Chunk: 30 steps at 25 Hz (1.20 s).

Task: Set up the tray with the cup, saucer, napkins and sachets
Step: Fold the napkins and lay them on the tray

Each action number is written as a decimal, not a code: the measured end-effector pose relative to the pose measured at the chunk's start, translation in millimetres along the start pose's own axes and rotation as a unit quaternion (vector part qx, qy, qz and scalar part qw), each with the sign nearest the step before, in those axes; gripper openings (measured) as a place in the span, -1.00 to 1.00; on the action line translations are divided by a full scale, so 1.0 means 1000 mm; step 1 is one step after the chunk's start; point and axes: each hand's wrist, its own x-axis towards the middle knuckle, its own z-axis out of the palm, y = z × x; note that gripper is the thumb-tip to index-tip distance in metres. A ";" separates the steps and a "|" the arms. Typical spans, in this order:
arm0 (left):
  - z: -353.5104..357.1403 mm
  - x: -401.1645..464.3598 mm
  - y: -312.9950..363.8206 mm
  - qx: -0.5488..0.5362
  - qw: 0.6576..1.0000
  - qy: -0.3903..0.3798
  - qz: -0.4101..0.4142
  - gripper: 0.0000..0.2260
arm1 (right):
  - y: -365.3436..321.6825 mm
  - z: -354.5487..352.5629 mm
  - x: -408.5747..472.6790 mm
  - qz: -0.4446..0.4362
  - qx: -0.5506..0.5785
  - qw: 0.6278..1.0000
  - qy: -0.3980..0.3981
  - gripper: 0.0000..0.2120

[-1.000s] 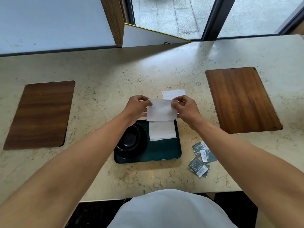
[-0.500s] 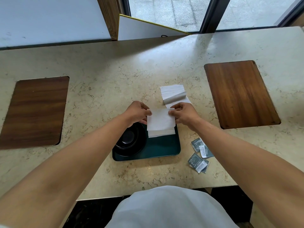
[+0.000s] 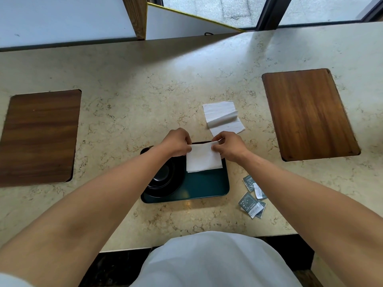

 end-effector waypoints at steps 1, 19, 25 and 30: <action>0.001 0.001 -0.001 0.011 1.000 -0.002 0.005 -0.89 | 0.001 0.001 0.001 0.001 -0.008 1.000 0.002 -0.81; 0.005 0.008 -0.005 0.269 0.959 0.018 0.092 -0.62 | -0.008 -0.001 0.000 -0.110 -0.214 0.970 0.044 -0.77; -0.004 0.013 0.001 0.275 0.955 0.028 0.112 -0.60 | -0.004 -0.008 0.007 -0.110 -0.203 0.972 0.051 -0.84; -0.008 0.038 0.009 0.066 0.993 0.066 0.074 -0.77 | -0.001 -0.036 0.030 -0.094 -0.171 0.976 0.096 -0.80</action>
